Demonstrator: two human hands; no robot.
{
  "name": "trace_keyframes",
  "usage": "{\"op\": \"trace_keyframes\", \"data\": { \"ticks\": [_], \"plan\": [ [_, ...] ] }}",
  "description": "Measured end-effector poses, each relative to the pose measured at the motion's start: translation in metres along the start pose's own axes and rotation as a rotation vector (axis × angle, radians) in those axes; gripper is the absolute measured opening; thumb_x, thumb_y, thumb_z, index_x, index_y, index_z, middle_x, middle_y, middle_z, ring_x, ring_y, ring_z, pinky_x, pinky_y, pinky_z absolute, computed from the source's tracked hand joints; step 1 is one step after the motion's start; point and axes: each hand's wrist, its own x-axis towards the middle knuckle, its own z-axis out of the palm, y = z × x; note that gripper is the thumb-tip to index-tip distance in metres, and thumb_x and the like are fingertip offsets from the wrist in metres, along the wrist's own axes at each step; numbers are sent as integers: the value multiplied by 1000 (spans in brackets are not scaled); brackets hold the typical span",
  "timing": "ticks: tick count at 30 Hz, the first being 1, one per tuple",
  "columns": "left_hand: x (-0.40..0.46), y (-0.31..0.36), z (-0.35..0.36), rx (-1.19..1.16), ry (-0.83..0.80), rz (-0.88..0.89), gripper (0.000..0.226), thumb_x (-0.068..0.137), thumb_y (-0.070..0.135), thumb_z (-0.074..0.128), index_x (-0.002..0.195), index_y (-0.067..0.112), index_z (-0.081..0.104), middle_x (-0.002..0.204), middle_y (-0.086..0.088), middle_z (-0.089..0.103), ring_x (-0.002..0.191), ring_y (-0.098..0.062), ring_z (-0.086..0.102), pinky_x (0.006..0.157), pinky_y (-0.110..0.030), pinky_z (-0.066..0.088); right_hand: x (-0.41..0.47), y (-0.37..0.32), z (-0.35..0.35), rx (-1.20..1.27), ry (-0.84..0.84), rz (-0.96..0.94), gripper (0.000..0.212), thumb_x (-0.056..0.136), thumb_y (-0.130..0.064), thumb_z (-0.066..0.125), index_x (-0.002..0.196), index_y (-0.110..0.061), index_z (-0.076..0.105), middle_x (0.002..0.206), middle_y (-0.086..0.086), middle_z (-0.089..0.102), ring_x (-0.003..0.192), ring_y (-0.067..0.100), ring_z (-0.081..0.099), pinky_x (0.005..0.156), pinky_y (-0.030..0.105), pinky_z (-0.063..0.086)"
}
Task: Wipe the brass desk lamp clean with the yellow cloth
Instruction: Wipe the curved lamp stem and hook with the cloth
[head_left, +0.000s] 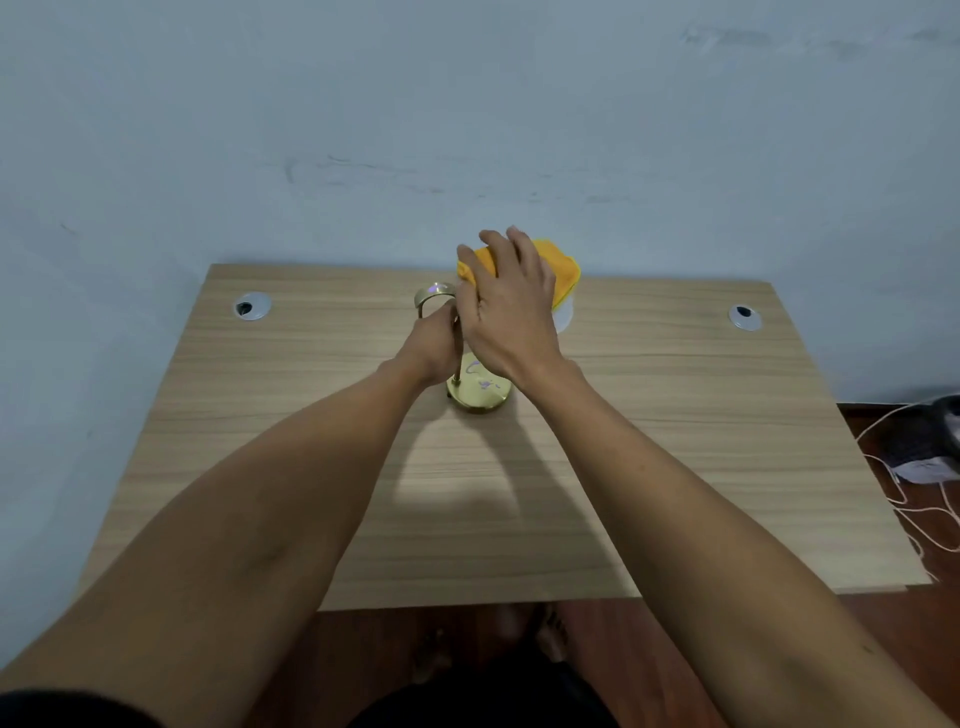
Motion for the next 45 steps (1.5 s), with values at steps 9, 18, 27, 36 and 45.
{"op": "trace_keyframes", "data": {
  "ticks": [9, 18, 27, 36, 45],
  "plan": [
    [7, -9, 3, -3, 39, -83, 31, 108, 31, 40, 119, 6, 55, 108, -17, 63, 94, -29, 54, 77, -27, 35, 13, 30, -7, 1, 24, 37, 32, 96, -31, 42, 121, -27, 62, 122, -2, 63, 121, 26, 49, 103, 41, 36],
    [7, -5, 0, -25, 5, -117, 36, 109, 33, 38, 125, 3, 52, 123, -20, 63, 116, -36, 57, 82, -30, 35, 9, 21, -10, -101, 83, -110, 49, 83, 1, 51, 126, -18, 64, 123, 4, 62, 108, 33, 49, 80, 43, 44],
    [8, -5, -1, -4, 0, -105, 33, 109, 27, 39, 124, 3, 54, 120, -19, 64, 105, -33, 59, 78, -30, 35, 23, 27, -18, -372, -115, -580, 46, 84, 6, 33, 119, 5, 64, 114, 19, 67, 106, 40, 62, 83, 46, 53],
    [11, -10, -1, -5, -1, -92, 28, 108, 22, 40, 126, 5, 54, 119, -10, 63, 99, -25, 56, 75, -20, 37, 28, 31, -29, -216, -255, -504, 49, 85, 6, 49, 134, 3, 57, 146, 20, 54, 137, 41, 45, 114, 43, 38],
    [12, -9, 0, -9, -22, -107, 34, 109, 28, 38, 130, 7, 53, 121, -19, 64, 98, -28, 56, 78, -29, 35, 37, 36, -42, -387, -208, -480, 36, 91, 3, 56, 124, -11, 59, 119, 5, 62, 111, 31, 55, 58, 34, 33]
  ]
}}
